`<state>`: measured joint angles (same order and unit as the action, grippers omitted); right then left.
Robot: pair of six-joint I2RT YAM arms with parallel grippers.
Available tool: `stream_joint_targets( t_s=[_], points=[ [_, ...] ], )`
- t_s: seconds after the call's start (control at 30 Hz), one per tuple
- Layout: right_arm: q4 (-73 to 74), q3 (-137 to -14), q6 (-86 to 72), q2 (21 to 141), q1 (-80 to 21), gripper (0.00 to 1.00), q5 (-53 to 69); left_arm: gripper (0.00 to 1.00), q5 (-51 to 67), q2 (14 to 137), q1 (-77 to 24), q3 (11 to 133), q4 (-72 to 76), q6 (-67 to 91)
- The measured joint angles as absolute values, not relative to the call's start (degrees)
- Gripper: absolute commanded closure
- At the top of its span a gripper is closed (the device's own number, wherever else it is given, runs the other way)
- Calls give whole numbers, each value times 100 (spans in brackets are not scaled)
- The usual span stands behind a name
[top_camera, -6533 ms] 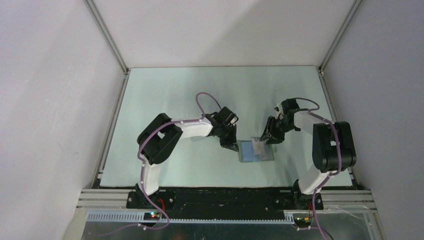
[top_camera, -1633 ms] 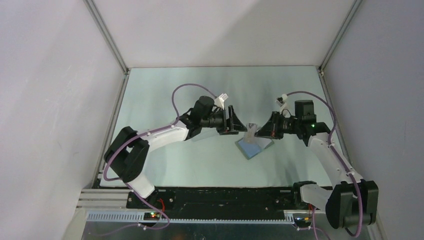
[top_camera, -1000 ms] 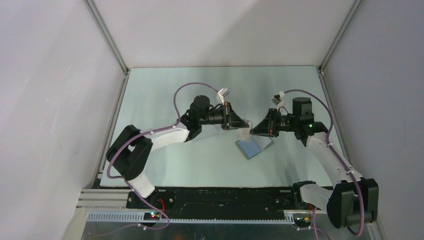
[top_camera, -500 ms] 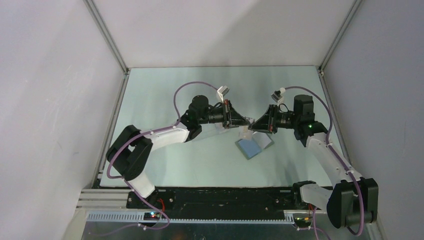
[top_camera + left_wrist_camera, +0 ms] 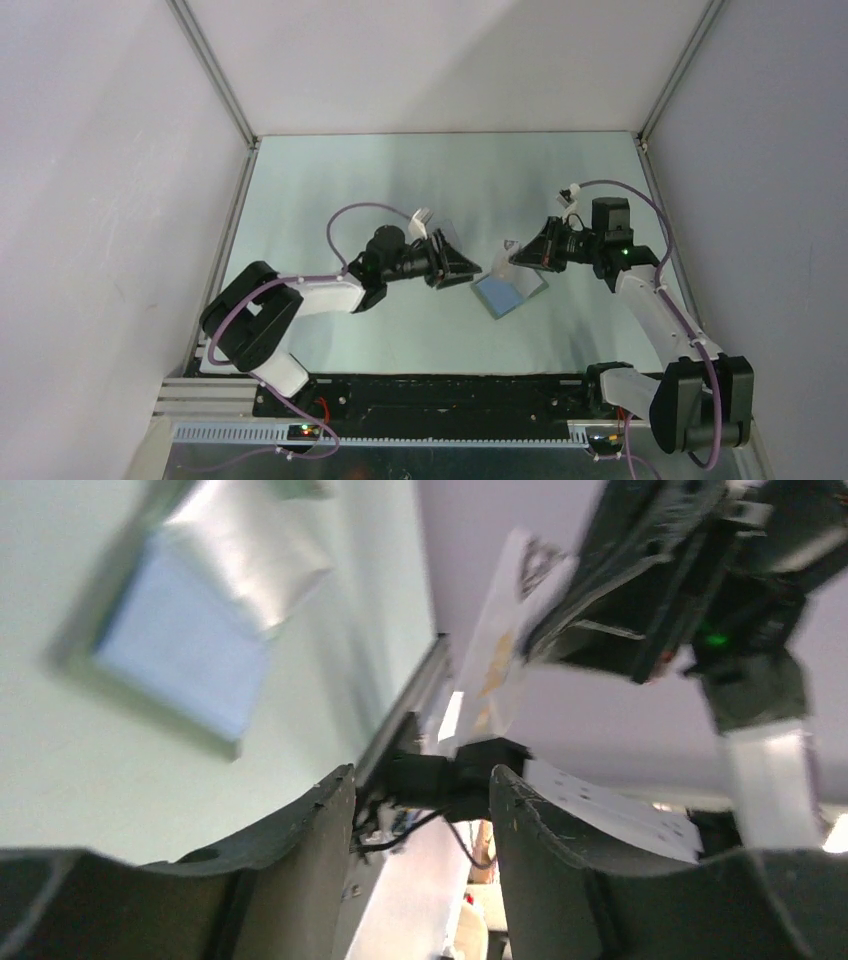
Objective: Put the credit cards into the card holder
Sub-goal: Insert the credit card into the card holder.
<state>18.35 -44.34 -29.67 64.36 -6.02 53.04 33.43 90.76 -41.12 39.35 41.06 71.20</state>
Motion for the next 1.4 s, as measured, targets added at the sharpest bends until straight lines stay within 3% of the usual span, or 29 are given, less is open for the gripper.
stream_joint_targets(
  t_s=[0.17,0.37,0.6,0.87,1.4],
  points=[
    [2547,-4434,-2344,6805,-445,100,4154,46,2506,9032,-4263,3330,3308,7096],
    [2884,-4438,-1975,7660,-432,100,3179,57,2014,9358,-4663,3514,2504,7050],
    [2869,-4665,-1776,8289,-624,100,2641,71,1887,9898,-4788,3721,2237,7015],
    [2803,-4781,-1667,8600,-589,100,2504,79,1841,10219,-4786,3968,2255,7004],
    [2906,-5273,-1426,8833,-598,100,2274,80,1907,10678,-4775,4377,2259,7004]
  ],
)
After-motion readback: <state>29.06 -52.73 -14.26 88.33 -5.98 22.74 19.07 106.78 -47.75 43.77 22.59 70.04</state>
